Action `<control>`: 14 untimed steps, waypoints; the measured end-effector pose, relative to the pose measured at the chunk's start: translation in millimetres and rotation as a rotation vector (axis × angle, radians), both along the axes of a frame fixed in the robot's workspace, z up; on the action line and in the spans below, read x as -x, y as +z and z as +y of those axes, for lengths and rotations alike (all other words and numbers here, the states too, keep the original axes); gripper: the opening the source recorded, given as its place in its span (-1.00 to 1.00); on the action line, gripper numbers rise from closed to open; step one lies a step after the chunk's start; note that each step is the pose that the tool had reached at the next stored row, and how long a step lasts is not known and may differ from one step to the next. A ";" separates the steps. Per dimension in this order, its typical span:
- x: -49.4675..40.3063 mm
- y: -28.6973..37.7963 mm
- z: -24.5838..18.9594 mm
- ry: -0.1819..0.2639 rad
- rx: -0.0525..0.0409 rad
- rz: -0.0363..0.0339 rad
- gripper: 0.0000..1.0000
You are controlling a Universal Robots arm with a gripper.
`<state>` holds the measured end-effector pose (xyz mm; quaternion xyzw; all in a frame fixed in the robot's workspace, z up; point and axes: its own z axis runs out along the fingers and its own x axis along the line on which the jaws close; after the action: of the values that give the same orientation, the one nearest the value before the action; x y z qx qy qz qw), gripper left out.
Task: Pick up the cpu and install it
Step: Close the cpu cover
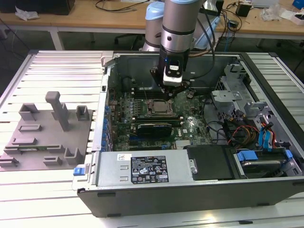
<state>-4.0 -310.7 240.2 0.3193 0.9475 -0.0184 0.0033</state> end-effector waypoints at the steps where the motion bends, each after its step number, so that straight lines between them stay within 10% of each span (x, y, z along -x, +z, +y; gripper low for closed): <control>1: 0.0 0.0 0.0 0.040 0.0000 0.0000 -0.79; 14: 0.0 -0.3 0.0 0.399 0.0000 -0.0001 -0.79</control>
<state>-4.0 -310.7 240.0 0.1253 0.9919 -0.0174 0.0069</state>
